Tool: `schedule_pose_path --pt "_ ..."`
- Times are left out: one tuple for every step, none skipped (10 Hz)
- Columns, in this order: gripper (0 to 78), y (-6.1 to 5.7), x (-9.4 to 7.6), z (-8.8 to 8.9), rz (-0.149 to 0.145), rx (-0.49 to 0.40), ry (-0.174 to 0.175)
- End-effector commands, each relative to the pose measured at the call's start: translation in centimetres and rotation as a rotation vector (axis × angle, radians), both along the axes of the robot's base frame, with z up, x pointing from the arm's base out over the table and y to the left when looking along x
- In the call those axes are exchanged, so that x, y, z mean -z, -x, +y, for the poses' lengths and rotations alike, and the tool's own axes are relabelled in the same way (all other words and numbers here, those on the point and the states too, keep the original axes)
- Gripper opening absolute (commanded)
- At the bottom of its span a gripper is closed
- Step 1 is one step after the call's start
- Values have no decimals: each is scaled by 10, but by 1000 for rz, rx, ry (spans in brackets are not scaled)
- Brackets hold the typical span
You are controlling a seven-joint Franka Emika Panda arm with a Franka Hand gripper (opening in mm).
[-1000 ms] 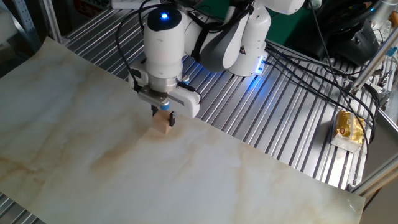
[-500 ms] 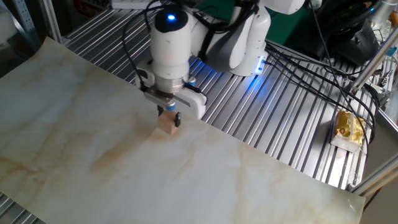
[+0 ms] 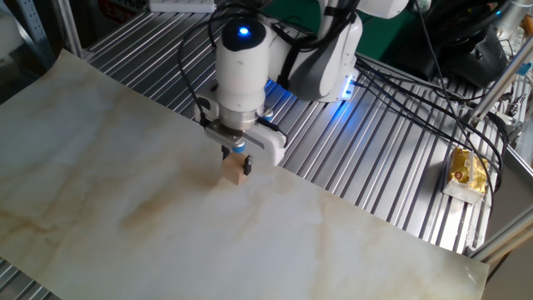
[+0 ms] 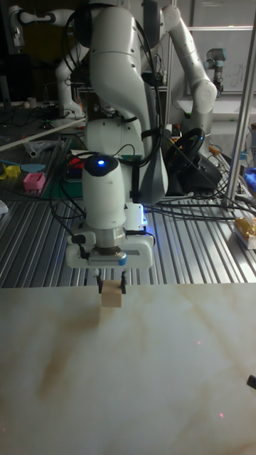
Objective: Pick up the small block on the left and move it to the right
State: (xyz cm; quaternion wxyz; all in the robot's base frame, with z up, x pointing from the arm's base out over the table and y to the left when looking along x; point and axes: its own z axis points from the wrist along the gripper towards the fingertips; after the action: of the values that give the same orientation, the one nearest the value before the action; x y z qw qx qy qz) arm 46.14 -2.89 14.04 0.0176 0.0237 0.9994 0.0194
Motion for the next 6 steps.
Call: schedule_pose_path --pt "12 14 8 8 -13 10 12" --pt "12 18 9 10 -14 12 10" --pt "12 19 8 12 -13 13 10" --pt "12 23 4 22 -9 31 15" --pt "12 24 3 25 -7 36 18" --pt "12 30 1 38 -3 56 25"
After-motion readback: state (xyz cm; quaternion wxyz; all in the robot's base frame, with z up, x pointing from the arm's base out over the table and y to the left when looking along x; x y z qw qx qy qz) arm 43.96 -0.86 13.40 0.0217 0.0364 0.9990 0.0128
